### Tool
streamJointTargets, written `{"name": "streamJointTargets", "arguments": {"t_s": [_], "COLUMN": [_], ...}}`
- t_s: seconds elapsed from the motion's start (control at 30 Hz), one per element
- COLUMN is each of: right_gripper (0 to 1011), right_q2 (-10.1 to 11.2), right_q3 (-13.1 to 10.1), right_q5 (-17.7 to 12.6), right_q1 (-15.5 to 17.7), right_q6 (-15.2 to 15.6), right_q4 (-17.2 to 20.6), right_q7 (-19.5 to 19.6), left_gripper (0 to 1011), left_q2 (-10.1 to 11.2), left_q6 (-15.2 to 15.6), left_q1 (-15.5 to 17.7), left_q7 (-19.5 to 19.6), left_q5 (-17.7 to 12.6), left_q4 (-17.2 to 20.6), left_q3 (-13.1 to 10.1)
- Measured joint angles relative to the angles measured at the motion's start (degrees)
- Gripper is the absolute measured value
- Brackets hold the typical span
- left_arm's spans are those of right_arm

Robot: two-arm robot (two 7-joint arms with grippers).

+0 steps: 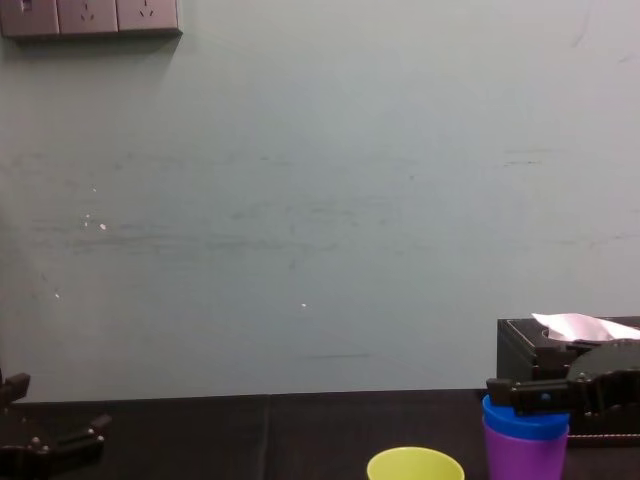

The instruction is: Stack the three plastic cups sequentially using one hand.

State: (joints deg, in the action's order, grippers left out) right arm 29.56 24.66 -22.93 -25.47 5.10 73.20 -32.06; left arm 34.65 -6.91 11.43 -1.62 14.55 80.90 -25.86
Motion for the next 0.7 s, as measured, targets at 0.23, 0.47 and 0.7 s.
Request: {"name": "streamJointTargets", "arguments": {"t_s": [0.23,0.47,0.7], "right_gripper": [1003,1003,1002], "right_q2": [0.00,0.01,0.01], "right_q3": [-0.03,-0.03,-0.03], "right_q5": [-0.03,-0.07,-0.08], "right_q1": [0.00,0.00,0.00], "right_q6": [0.00,0.00,0.00], "right_q4": [0.04,0.04,0.04], "right_q7": [0.00,0.00,0.00], "left_gripper": [1010,1010,1010], "left_q2": [0.00,0.00,0.00], "left_q6": [0.00,0.00,0.00], "left_q1": [0.00,0.00,0.00], "left_q7": [0.00,0.00,0.00], "left_q5": [0.00,0.00,0.00], "left_q4": [0.00,0.00,0.00], "left_q3": [0.00,0.00,0.00]}}
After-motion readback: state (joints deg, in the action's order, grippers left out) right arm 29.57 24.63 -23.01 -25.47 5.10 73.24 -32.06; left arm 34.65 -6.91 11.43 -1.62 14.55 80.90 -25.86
